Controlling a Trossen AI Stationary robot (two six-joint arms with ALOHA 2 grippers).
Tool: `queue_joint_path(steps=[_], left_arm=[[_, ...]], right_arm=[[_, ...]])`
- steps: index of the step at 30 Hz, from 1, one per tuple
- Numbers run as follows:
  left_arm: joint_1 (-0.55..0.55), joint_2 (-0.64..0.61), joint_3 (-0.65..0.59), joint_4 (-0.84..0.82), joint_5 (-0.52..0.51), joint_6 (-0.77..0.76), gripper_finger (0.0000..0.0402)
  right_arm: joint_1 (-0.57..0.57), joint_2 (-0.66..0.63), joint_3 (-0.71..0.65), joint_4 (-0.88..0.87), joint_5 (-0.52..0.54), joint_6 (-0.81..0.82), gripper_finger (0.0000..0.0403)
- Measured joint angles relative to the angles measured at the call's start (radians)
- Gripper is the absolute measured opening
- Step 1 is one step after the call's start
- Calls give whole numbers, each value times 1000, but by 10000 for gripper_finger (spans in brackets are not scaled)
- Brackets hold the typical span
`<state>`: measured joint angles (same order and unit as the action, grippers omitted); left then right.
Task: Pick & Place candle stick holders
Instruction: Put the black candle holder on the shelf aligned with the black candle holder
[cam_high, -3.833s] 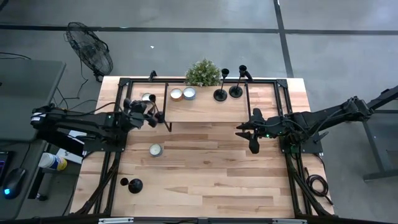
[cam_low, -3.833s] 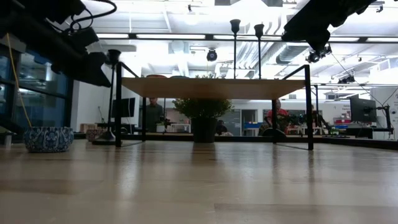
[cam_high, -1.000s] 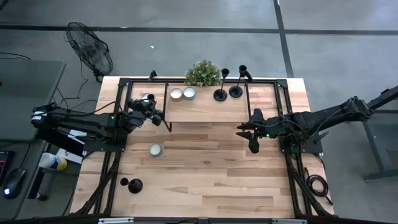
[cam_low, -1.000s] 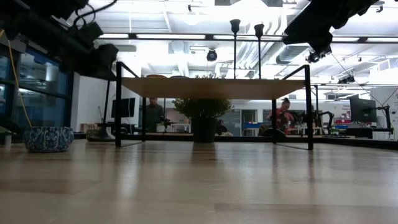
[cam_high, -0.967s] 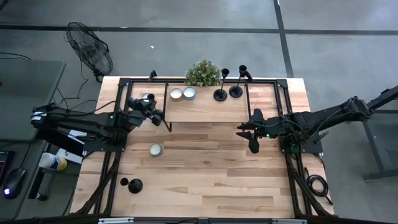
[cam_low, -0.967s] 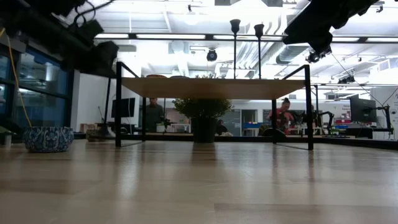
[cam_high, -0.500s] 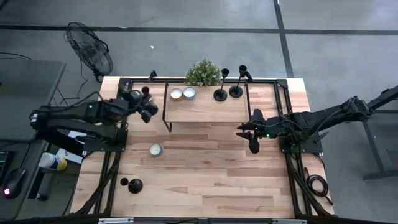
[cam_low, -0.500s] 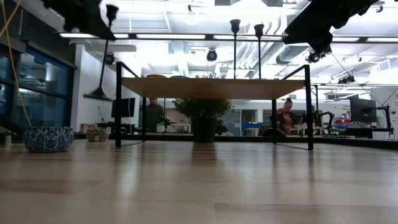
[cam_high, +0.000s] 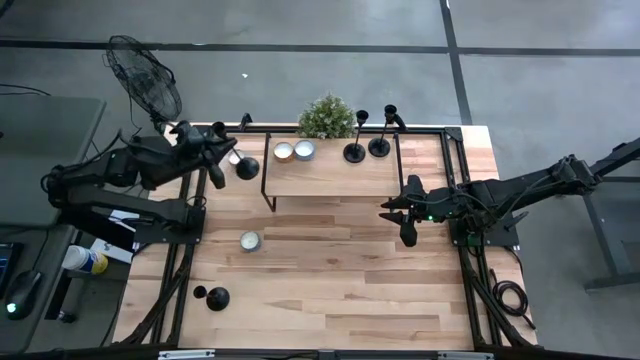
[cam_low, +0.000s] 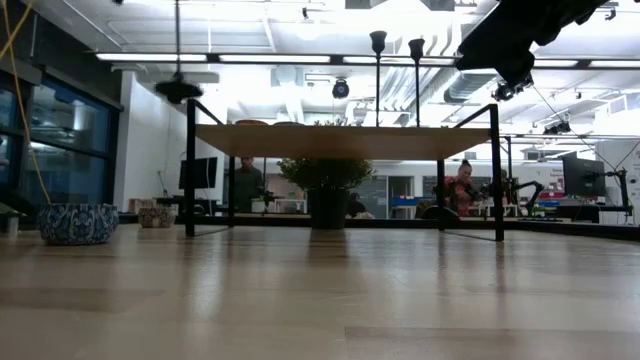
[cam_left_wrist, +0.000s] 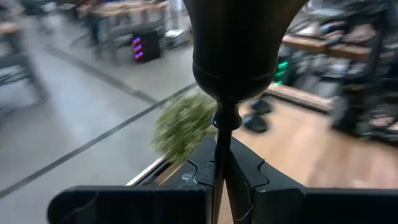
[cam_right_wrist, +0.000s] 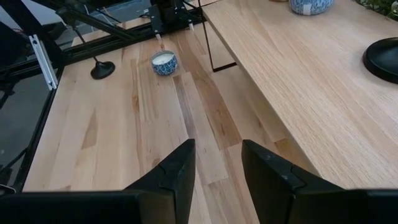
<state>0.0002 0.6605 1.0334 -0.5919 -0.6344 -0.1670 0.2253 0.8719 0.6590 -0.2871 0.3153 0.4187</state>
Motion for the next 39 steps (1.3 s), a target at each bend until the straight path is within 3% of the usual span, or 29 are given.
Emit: queue_joint_path(steps=[5, 9, 17, 26, 32, 39], left_arm=[[0, 67, 44, 108, 120, 67, 8], [0, 141, 67, 129, 160, 76, 8], [0, 320, 101, 293, 349, 76, 8], [0, 531, 180, 418, 465, 112, 7], [0, 631, 252, 435, 466, 111, 7], [0, 690, 267, 510, 397, 84, 7]], right_arm=[[0, 0, 0, 28, 0, -11, 124], [0, 0, 0, 123, -7, -82, 124], [0, 2, 0, 292, 37, -179, 124], [-18, 99, 1, 516, 71, -325, 138], [-38, 206, 1, 674, 73, -357, 191], [-38, 380, 127, 737, 235, -450, 227]])
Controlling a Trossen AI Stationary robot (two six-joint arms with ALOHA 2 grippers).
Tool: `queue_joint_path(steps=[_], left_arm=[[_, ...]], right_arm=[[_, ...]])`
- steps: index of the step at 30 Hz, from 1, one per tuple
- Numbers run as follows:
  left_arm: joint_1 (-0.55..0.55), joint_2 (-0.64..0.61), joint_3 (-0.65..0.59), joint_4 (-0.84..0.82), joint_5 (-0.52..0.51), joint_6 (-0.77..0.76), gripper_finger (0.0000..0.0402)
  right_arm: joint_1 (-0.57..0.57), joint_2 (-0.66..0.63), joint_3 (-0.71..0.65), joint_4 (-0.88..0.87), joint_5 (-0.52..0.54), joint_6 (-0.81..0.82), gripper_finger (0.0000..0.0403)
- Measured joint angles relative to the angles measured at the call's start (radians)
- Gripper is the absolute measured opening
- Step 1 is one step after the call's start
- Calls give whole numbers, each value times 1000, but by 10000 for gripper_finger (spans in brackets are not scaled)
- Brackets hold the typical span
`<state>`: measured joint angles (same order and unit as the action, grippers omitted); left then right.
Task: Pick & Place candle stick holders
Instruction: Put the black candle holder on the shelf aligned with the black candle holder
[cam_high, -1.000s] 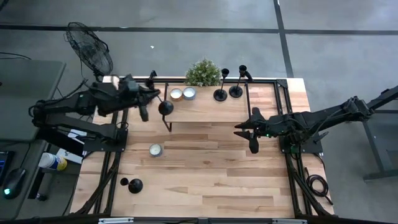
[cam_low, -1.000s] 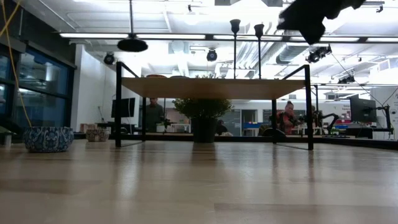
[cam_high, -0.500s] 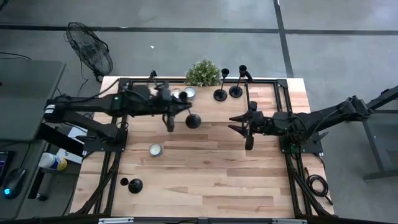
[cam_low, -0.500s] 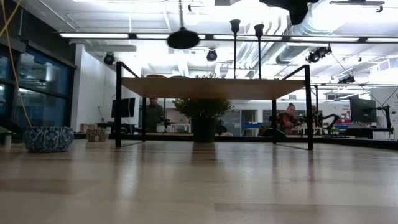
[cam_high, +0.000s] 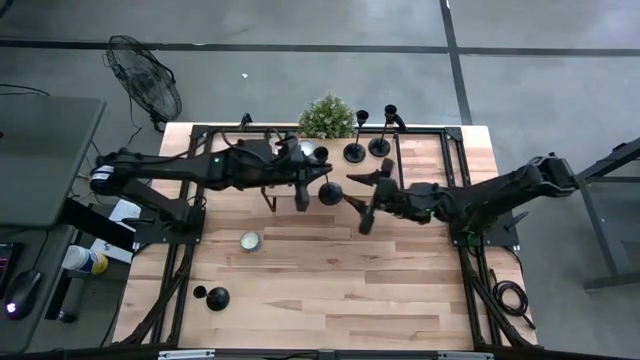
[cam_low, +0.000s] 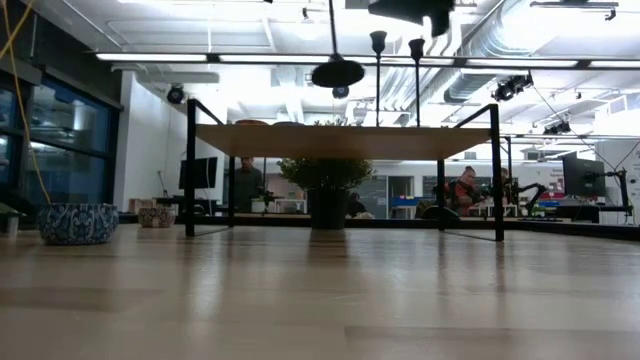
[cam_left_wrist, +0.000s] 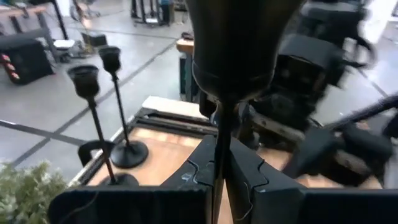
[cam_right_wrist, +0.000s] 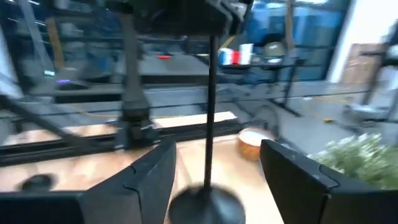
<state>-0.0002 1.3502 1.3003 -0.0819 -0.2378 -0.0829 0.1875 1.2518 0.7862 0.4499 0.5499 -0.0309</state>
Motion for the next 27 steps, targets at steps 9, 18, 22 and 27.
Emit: queue_joint_path(steps=[9, 18, 22, 27], left_arm=[[0, 17, -1, 5, -17, 0, 7], [0, 17, -1, 3, -19, 0, 7], [0, 17, -1, 1, -19, 0, 7], [0, 17, -1, -12, -19, -1, 7]], right_arm=[[-6, 187, 234, -9, 166, -40, 221], [-21, 235, 298, -95, 152, 48, 201], [-21, 227, 298, -94, 158, 56, 177], [-20, 227, 298, -88, 158, 56, 138]])
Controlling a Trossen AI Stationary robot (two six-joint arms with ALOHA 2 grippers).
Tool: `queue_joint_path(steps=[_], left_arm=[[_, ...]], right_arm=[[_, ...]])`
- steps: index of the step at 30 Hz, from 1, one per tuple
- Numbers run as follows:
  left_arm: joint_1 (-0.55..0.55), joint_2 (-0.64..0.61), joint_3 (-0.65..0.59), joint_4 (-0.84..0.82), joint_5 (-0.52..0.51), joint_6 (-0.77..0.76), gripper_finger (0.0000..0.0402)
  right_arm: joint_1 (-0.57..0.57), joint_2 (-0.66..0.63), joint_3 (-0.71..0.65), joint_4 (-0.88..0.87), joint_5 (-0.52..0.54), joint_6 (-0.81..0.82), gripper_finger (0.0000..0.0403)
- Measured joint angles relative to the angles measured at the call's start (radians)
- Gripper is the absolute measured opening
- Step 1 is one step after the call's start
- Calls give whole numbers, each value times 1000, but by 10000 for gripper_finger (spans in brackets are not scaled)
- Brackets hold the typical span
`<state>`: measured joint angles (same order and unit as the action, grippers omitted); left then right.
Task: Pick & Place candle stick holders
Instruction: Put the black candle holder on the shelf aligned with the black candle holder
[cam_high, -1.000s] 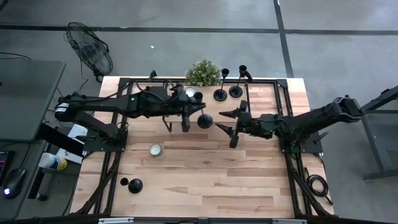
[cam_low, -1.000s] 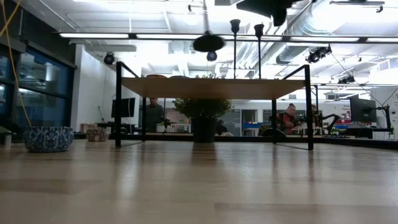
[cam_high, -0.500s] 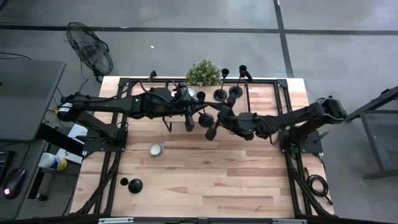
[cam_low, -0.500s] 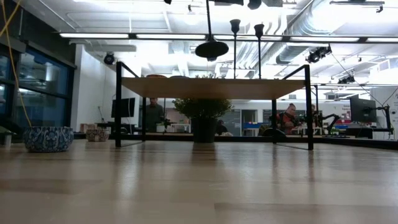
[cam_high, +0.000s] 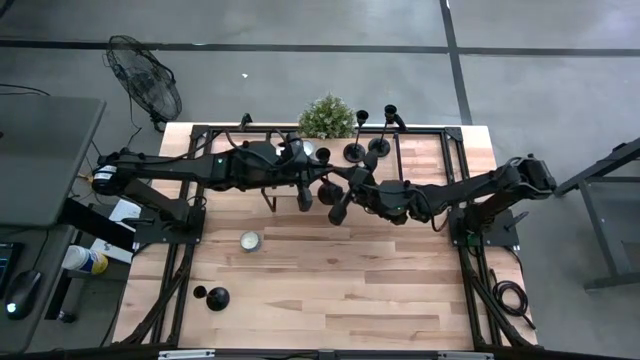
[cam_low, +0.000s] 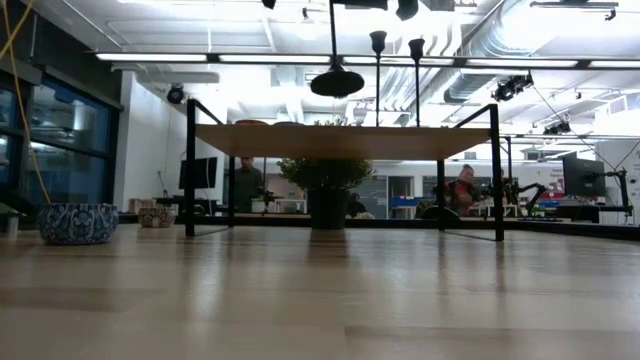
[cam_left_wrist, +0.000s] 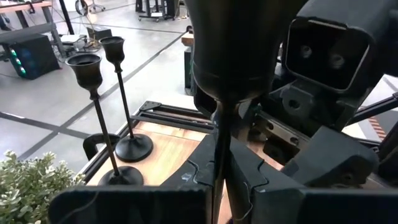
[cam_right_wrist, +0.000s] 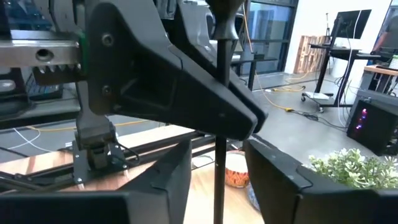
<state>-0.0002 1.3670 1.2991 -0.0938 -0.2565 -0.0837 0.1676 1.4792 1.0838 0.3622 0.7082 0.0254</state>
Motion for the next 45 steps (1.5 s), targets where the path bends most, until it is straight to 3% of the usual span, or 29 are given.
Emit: queue_joint_path(steps=[21, 32, 38, 45], left_arm=[[0, -1, -1, -16, -16, -1, 7], [0, -1, -1, -16, -15, -3, 8], [0, -1, -2, -4, -14, -3, 40], [0, -1, -2, -10, -14, -3, 48]], right_arm=[[5, -2, 0, 0, -16, -7, 9], [3, -2, -1, -7, -24, 28, 5], [2, -2, -1, -28, -39, 72, 3], [2, -14, -1, -35, -13, 72, 1]])
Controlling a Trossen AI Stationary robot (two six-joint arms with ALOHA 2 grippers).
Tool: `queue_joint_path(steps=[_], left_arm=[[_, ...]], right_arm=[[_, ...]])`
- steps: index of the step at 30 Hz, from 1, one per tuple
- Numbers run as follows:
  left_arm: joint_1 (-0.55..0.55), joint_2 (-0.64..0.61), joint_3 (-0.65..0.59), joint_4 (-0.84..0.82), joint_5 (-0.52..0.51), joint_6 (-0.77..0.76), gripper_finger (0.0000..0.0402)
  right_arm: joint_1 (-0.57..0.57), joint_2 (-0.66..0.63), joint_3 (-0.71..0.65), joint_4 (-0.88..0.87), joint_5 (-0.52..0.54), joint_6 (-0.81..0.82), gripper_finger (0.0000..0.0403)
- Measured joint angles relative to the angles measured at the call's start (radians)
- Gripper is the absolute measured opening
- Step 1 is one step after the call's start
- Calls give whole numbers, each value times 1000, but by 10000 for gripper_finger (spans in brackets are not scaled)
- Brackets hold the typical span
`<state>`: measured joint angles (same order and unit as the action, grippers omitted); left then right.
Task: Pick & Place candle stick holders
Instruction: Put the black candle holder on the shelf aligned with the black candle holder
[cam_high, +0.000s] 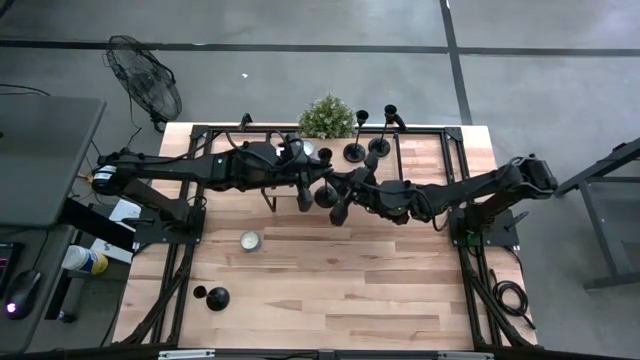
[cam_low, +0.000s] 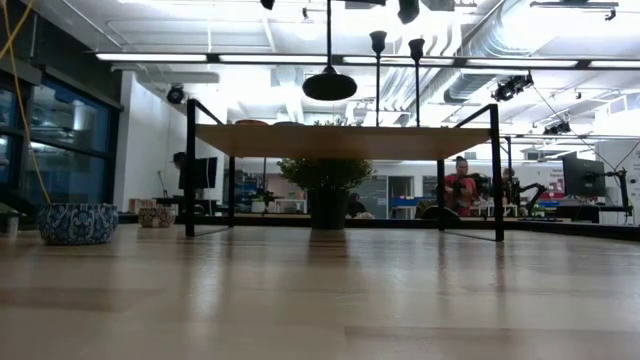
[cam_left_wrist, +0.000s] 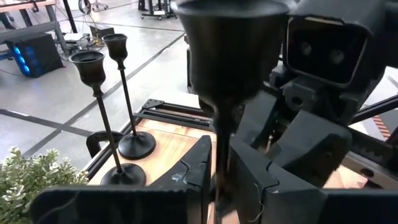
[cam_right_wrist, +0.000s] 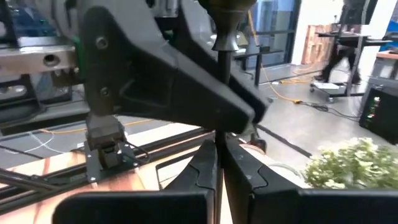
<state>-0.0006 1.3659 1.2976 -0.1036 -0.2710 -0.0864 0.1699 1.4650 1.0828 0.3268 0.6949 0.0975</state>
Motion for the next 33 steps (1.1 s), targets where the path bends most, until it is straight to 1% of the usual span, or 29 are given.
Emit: queue_joint_path(steps=[2, 6, 9, 13, 16, 18, 20, 22, 26, 33], left_arm=[[0, -2, 0, -5, 0, 5, 49], [0, -34, 0, -23, 0, 32, 50], [0, -74, 0, -64, -1, 51, 50], [0, -144, 0, -164, -1, 56, 50], [0, -199, 0, -249, -1, 55, 51], [0, -225, 1, -267, -1, 48, 51], [0, -250, 0, -305, -3, 30, 51], [0, -268, 1, -307, -8, 27, 51], [0, -283, 1, -311, -10, 29, 51], [0, -287, 0, -319, -12, 29, 51]], right_arm=[[0, -13, 0, -20, 28, 0, 1], [3, -54, 0, -79, 116, 5, 1], [12, -98, 0, -180, 191, 53, 1], [50, -151, -22, -343, 334, 184, 0], [109, -197, -86, -346, 466, 253, 0], [155, -228, -126, -343, 565, 279, 0], [195, -252, -146, -333, 645, 280, 0], [214, -273, -159, -323, 695, 249, 0], [173, -298, -166, -306, 701, 180, 0], [65, -311, -166, -311, 617, 138, 0]])
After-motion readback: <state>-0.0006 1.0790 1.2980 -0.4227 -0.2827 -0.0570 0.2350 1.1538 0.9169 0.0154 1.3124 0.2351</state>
